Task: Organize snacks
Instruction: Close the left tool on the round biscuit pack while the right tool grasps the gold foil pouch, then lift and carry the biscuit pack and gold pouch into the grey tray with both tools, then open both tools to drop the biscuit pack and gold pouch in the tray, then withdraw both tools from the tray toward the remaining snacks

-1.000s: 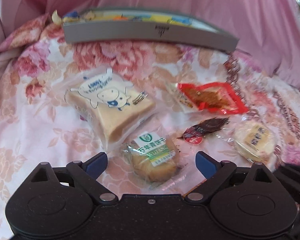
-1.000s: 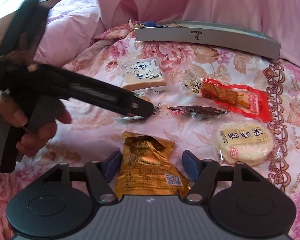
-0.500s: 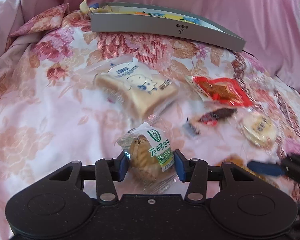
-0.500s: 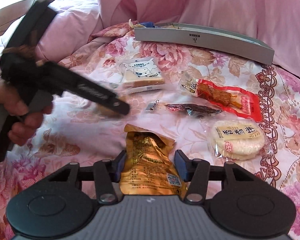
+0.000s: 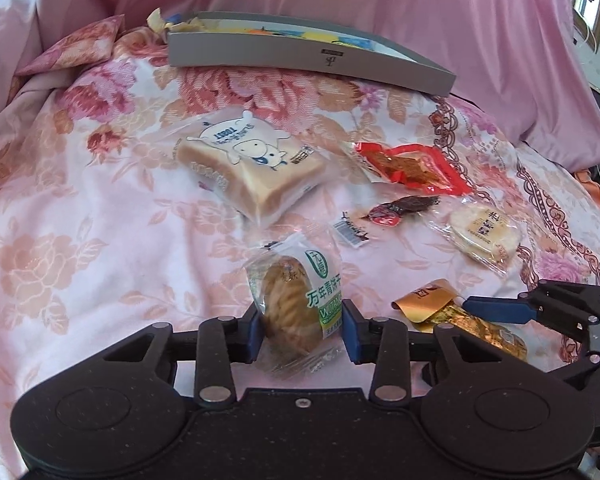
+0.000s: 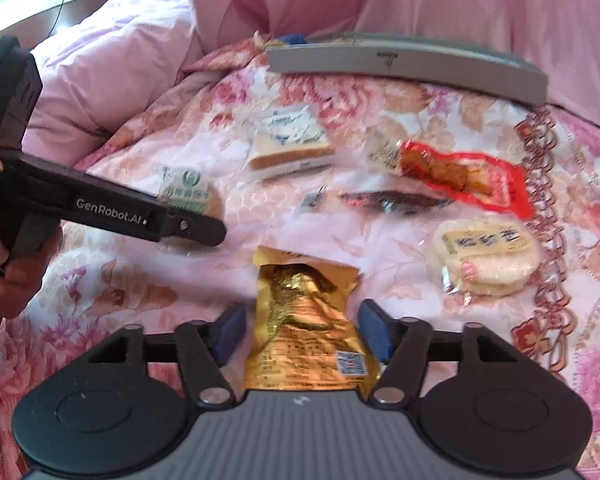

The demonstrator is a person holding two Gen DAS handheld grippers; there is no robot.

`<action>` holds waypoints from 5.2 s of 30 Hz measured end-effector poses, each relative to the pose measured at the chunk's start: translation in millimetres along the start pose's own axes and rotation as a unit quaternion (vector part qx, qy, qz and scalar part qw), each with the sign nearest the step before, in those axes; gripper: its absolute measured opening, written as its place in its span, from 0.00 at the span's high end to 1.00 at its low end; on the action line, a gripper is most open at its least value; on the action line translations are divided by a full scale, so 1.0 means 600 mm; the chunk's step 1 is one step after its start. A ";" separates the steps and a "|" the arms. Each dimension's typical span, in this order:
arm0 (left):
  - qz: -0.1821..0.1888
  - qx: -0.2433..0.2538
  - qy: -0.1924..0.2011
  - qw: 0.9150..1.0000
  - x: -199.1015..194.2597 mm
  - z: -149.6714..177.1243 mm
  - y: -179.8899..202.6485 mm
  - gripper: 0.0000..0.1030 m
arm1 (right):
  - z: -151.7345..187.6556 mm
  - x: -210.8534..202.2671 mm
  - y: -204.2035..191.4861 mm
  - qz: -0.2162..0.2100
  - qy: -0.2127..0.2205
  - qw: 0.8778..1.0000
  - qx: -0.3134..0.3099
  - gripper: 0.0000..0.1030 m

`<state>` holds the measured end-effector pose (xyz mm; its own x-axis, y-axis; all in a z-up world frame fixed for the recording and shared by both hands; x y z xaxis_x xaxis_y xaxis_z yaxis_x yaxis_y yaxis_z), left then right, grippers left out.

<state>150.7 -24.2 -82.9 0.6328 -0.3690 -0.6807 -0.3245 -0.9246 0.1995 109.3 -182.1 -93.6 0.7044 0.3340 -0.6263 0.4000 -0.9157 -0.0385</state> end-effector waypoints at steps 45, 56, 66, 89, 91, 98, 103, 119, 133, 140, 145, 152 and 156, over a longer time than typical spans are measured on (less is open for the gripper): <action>0.030 0.016 0.045 0.998 -0.020 0.000 0.032 0.72 | -0.018 -0.034 0.040 0.078 0.041 0.994 0.068 0.80; 0.037 -0.023 0.060 0.997 -0.035 -0.058 0.028 0.72 | -0.074 -0.067 0.025 0.063 0.083 0.994 0.039 0.80; 0.006 -0.004 0.110 0.994 -0.035 -0.242 0.007 0.72 | -0.203 -0.075 0.077 0.063 0.106 0.992 -0.002 0.80; 0.001 0.011 0.111 0.994 0.174 -0.508 -0.040 0.72 | -0.444 0.156 0.237 0.069 0.157 0.983 0.060 0.82; 0.002 0.010 0.104 0.995 0.189 -0.504 -0.038 0.72 | -0.442 0.167 0.245 0.064 0.155 0.984 0.067 0.82; 0.000 0.011 0.083 0.996 0.225 -0.487 -0.033 0.72 | -0.434 0.191 0.260 0.062 0.153 0.983 0.074 0.83; -0.012 0.020 0.076 0.997 0.232 -0.481 -0.032 0.67 | -0.429 0.186 0.262 0.073 0.156 0.982 0.073 0.82; -0.060 0.022 0.146 0.987 0.142 -0.493 -0.008 0.13 | -0.426 0.091 0.266 0.100 0.207 0.971 0.067 0.17; -0.071 -0.009 0.244 0.967 -0.022 -0.427 0.013 0.01 | -0.380 -0.071 0.217 0.122 0.261 0.956 0.049 0.00; -0.072 -0.008 0.259 0.963 -0.077 -0.355 0.026 0.01 | -0.330 -0.133 0.181 0.125 0.272 0.953 0.039 0.00; -0.083 -0.005 0.253 0.964 -0.099 -0.299 0.028 0.01 | -0.286 -0.156 0.152 0.127 0.269 0.955 0.021 0.00; -0.092 -0.012 0.236 0.967 -0.107 -0.227 0.030 0.01 | -0.223 -0.171 0.121 0.131 0.260 0.957 0.001 0.00; -0.091 -0.022 0.228 0.969 -0.110 -0.189 0.031 0.01 | -0.188 -0.168 0.110 0.134 0.249 0.959 0.000 0.00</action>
<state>182.5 -27.8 45.4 0.9248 -0.1934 -0.3277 -0.1544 -0.9779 0.1412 130.9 -250.7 55.0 0.9745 0.1519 -0.1651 0.1655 -0.9836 0.0716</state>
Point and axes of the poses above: each gripper's, at about its wrist camera, not at the fingertips, and x roughly the way its jaws point, y to its right, z to its underside, the point moved 6 cm from there along x, roughly the way its jaws point, and after that the axes turned 2 degrees about z, right-handed, at the moved point
